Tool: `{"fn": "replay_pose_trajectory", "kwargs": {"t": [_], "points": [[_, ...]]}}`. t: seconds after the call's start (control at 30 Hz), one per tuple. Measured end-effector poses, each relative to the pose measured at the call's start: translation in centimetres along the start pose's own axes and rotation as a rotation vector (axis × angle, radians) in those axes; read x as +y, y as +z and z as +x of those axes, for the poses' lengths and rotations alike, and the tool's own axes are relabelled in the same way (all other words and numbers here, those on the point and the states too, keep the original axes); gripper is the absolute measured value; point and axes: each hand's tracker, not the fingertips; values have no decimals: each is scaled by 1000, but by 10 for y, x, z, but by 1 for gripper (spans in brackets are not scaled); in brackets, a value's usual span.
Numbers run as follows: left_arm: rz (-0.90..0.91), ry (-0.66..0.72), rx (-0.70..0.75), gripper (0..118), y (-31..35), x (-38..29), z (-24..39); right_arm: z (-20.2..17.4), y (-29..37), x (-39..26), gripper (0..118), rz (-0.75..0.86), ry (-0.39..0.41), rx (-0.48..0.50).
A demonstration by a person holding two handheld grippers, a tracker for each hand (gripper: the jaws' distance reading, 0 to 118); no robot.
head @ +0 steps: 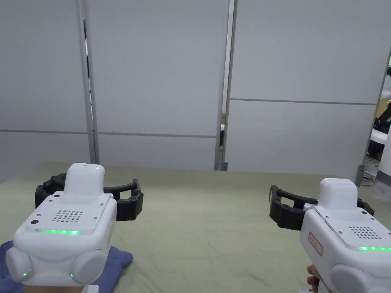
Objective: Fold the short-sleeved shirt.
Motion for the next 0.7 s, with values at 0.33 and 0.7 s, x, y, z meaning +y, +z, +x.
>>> {"fn": "replay_pose_trajectory", "kwargs": {"t": [0.33,0.7], "points": [[14,-88,64,11,3,-1,6,-8,3,-2,5,2,76,-128],[-23,97,15,0,7,-5,-22,-2,5,-7,4,-22,19,4]]}}
